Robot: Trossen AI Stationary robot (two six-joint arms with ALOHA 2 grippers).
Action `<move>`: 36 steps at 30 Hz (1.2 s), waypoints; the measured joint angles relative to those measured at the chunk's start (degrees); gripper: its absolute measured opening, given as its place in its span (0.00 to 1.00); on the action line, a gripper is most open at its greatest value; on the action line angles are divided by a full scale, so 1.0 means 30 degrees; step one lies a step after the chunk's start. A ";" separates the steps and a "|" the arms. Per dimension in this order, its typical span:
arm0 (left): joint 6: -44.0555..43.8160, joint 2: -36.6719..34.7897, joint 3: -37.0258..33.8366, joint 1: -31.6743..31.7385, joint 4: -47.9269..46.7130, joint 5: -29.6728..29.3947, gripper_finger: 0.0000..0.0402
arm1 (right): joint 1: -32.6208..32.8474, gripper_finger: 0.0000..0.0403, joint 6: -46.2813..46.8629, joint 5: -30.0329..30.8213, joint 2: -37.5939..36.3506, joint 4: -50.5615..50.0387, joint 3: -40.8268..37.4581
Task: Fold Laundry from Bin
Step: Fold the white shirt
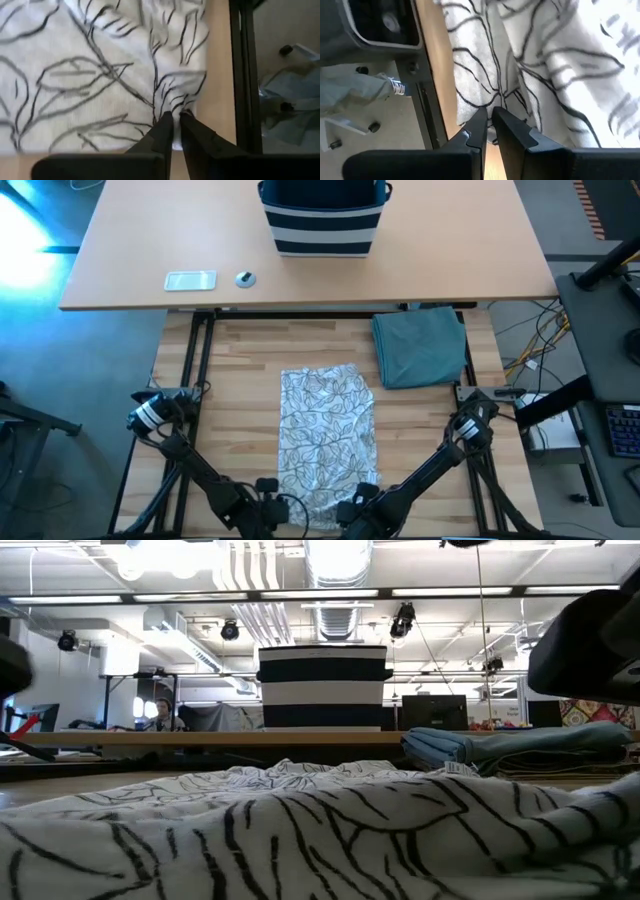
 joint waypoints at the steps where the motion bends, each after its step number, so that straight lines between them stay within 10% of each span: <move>1: -0.0241 -0.0087 0.0000 -0.0131 -0.0286 0.0059 0.06 | 0.0006 0.08 0.0104 -0.0105 -0.0004 -0.0210 0.0002; 21: -0.1510 -0.2192 0.1214 -0.0351 -0.5564 -0.1252 0.07 | 0.0118 0.08 0.0603 -0.1197 -0.1048 -0.1446 0.0905; 36: -0.0049 -0.2430 -0.4166 0.3683 -0.0387 -0.2126 0.07 | -0.0465 0.04 0.1418 0.2217 -0.0661 -0.1733 0.0039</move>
